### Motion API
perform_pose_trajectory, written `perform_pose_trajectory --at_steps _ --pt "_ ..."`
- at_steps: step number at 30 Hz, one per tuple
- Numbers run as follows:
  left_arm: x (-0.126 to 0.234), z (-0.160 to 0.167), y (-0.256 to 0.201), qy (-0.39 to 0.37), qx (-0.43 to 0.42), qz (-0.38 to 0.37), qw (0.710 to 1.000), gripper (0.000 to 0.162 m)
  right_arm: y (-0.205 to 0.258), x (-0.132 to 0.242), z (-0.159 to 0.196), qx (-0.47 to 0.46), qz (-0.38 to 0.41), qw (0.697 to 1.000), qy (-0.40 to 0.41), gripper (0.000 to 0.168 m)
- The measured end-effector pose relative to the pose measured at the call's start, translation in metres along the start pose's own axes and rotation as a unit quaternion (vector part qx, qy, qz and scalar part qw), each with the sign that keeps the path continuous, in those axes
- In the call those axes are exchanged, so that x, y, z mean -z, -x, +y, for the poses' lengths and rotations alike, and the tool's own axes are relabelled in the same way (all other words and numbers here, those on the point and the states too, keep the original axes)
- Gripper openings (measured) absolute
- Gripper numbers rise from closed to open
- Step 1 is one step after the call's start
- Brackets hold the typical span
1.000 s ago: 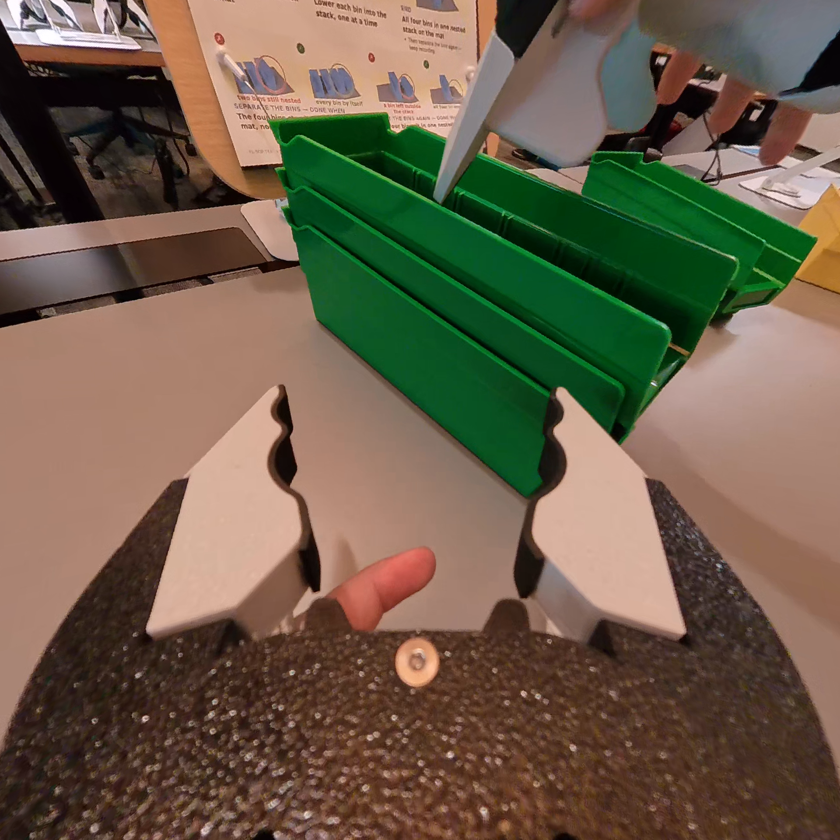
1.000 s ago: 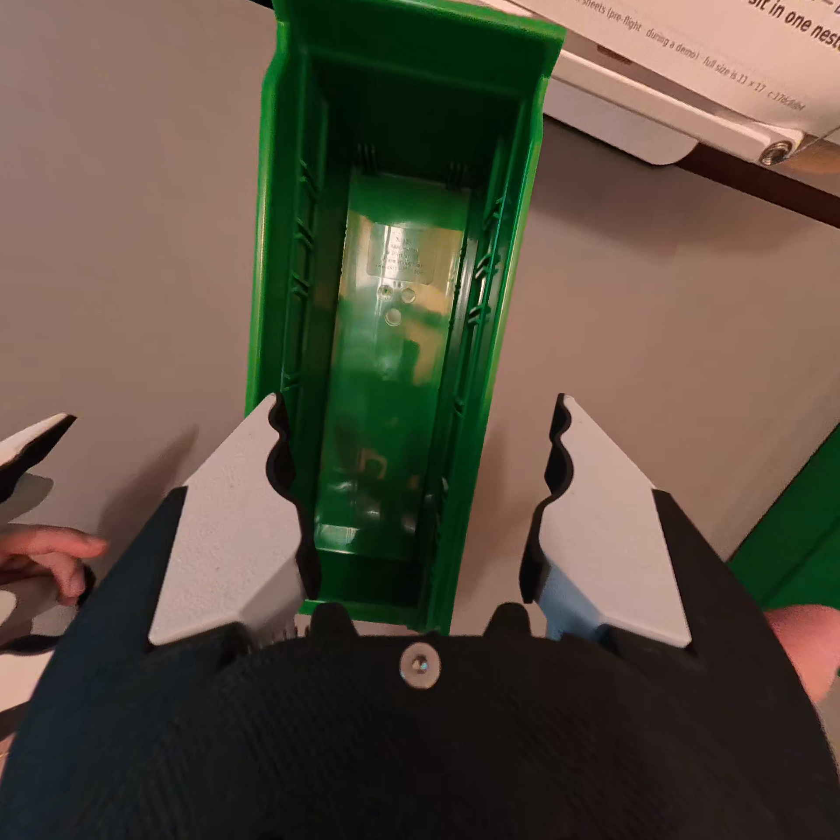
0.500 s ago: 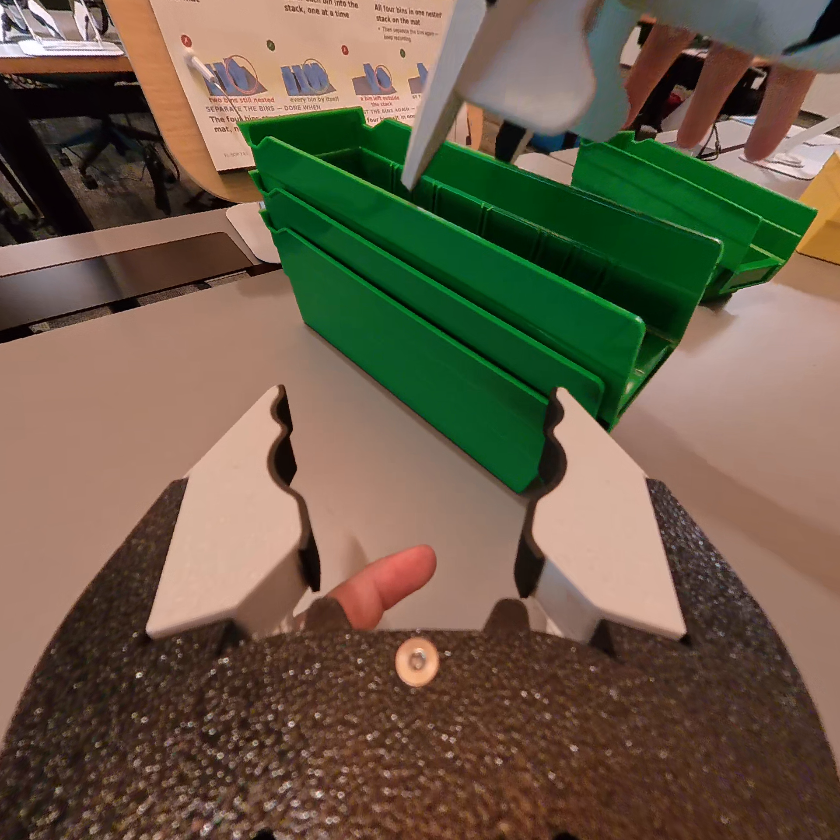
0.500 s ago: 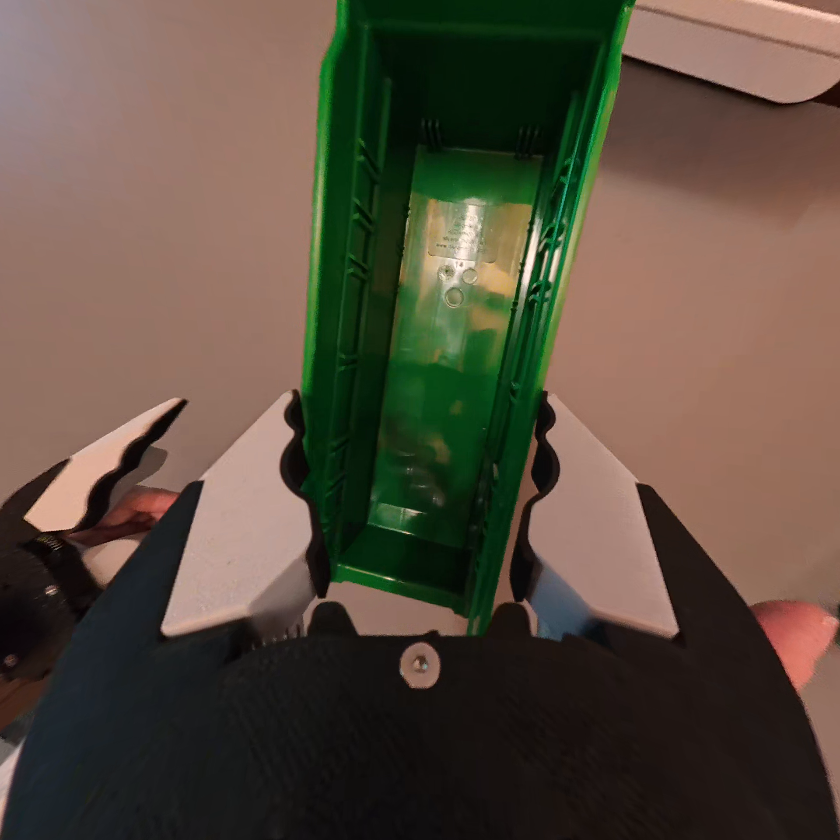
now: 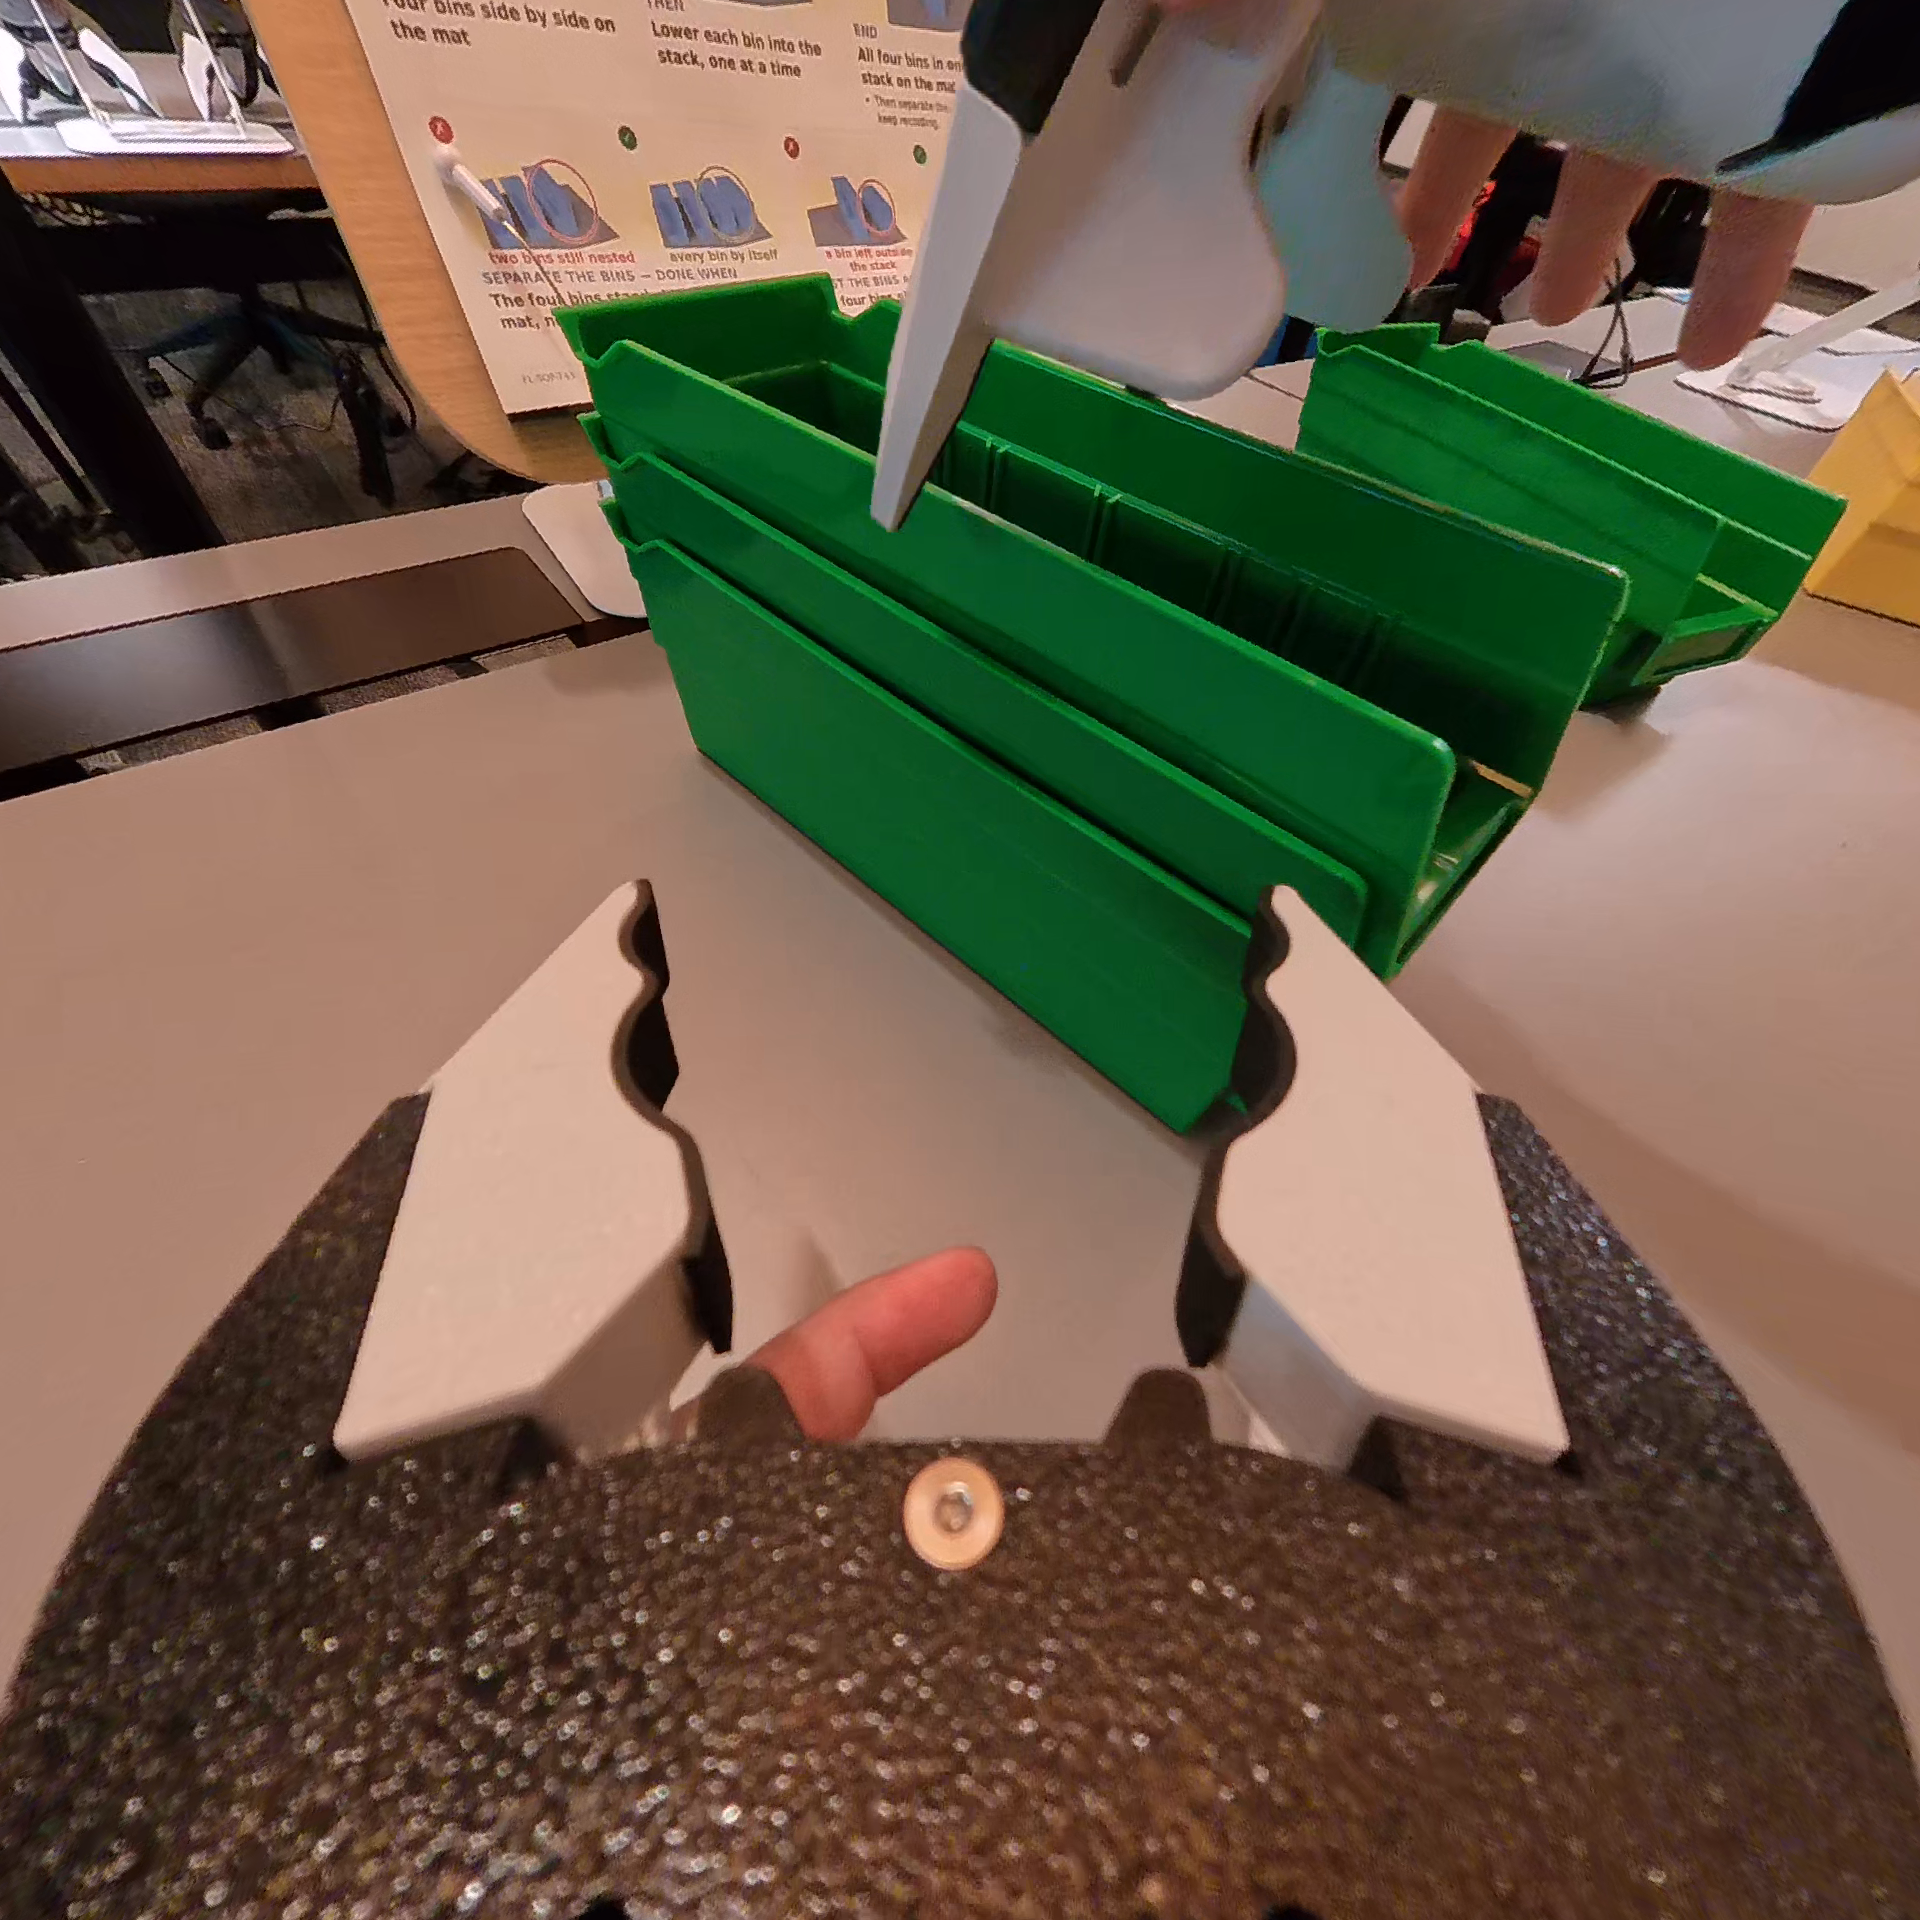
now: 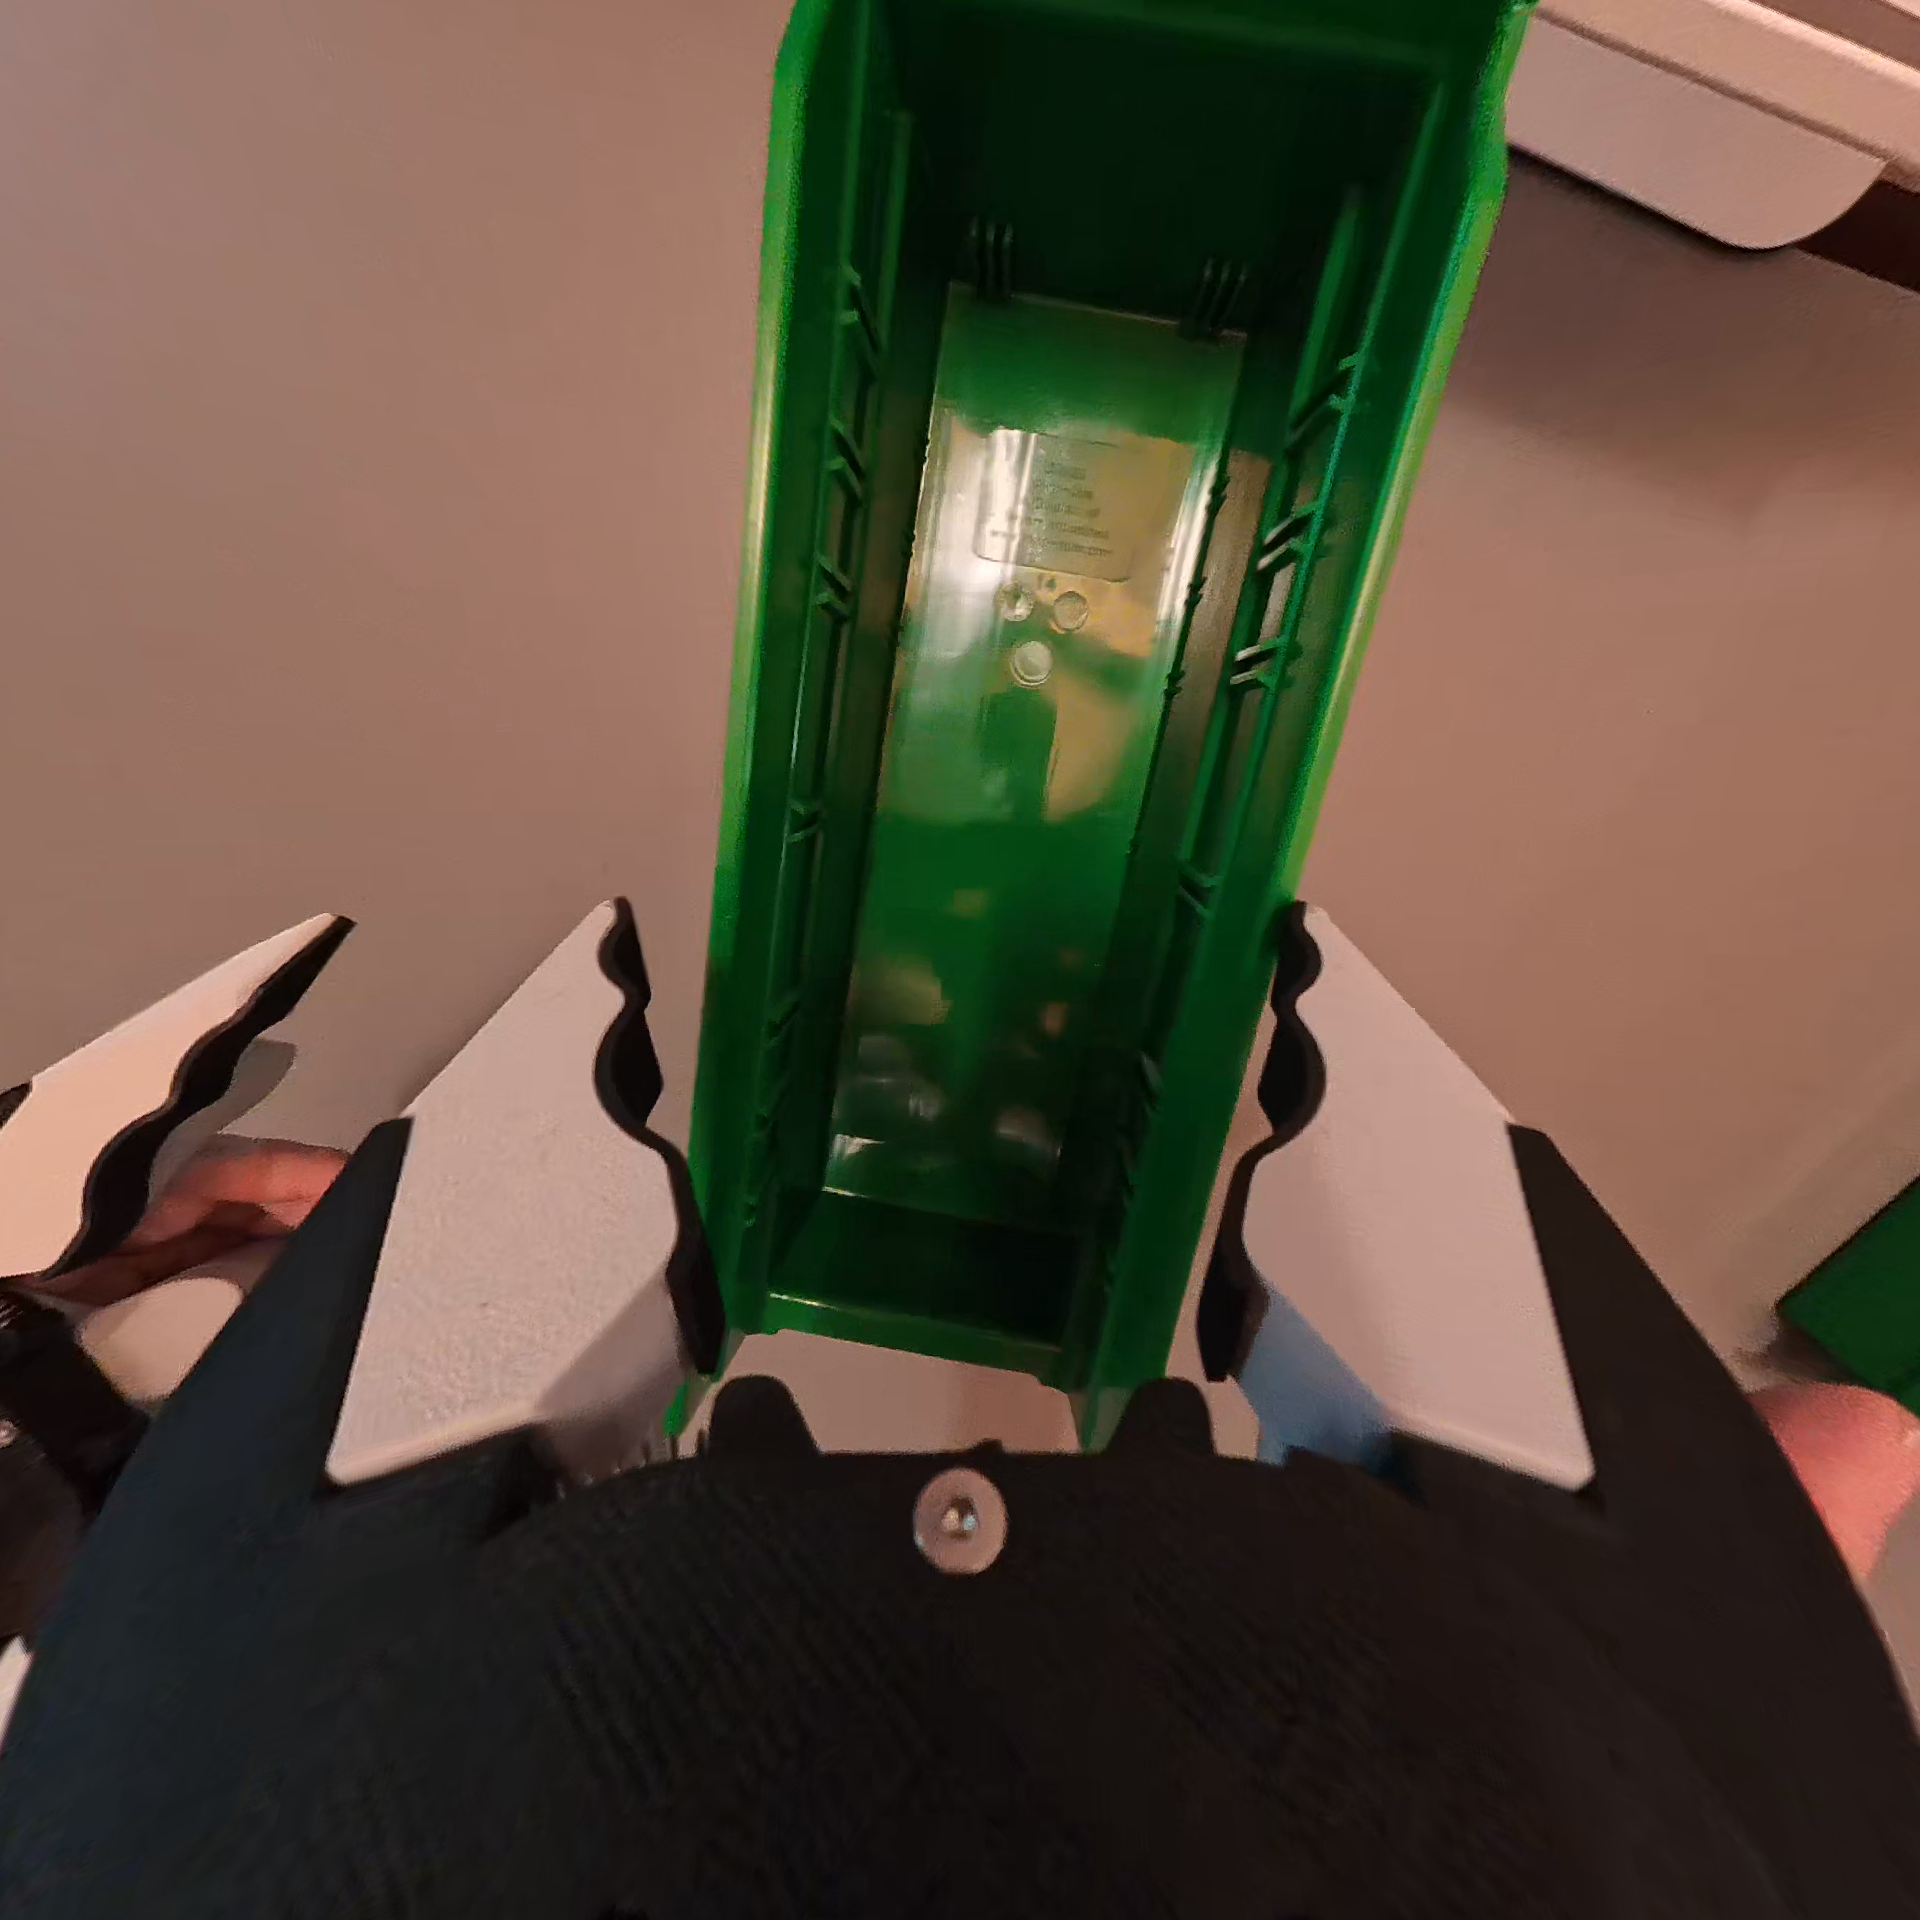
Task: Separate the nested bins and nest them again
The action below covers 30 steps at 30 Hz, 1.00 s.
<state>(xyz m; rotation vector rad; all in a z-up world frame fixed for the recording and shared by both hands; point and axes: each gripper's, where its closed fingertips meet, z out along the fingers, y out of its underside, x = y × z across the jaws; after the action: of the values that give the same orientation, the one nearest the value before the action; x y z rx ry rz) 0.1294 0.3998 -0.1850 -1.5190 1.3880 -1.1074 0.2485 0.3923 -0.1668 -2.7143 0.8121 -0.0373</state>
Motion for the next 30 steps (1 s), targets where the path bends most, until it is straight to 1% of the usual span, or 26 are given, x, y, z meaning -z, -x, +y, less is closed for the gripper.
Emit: perform_pose_trajectory --at_steps 1,4,5,10,13,15,17,21,23,30 --pt "0.000 0.000 0.000 0.000 0.001 0.000 1.000 0.109 0.001 -0.001 0.000 0.002 0.002 1.000 0.003 0.122" --pt "-0.001 0.001 0.001 0.001 0.004 0.001 1.000 0.109 -0.008 -0.004 0.000 0.016 0.036 0.999 0.007 0.113" --pt "0.000 0.001 0.001 0.002 0.004 0.001 1.000 0.109 -0.010 -0.005 0.000 0.019 0.042 0.999 0.008 0.119" --pt "0.003 -0.001 0.005 -0.003 0.008 -0.002 1.000 0.109 -0.018 -0.009 0.002 0.007 0.032 0.999 0.022 0.137" --pt "0.003 -0.001 0.007 -0.004 0.011 -0.003 1.000 0.109 -0.009 -0.014 0.004 0.005 -0.021 0.999 0.027 0.127" --pt "0.003 0.000 0.007 -0.003 0.012 -0.004 1.000 0.109 -0.008 -0.017 0.004 0.007 -0.033 0.999 0.025 0.127" --pt "0.004 -0.001 0.008 -0.004 0.011 -0.004 1.000 0.109 -0.004 -0.018 0.006 -0.002 -0.046 0.998 0.033 0.121" --pt "0.003 -0.001 0.006 -0.004 0.011 -0.002 1.000 0.109 -0.002 -0.025 0.010 -0.005 -0.030 0.998 0.047 0.125" --pt "0.003 -0.001 0.005 -0.003 0.008 -0.002 1.000 0.109 -0.003 -0.025 0.011 -0.004 -0.025 0.998 0.060 0.125" --pt "0.004 -0.002 0.008 -0.007 0.014 -0.003 1.000 0.109 -0.004 -0.024 0.012 -0.004 -0.038 0.997 0.074 0.117"
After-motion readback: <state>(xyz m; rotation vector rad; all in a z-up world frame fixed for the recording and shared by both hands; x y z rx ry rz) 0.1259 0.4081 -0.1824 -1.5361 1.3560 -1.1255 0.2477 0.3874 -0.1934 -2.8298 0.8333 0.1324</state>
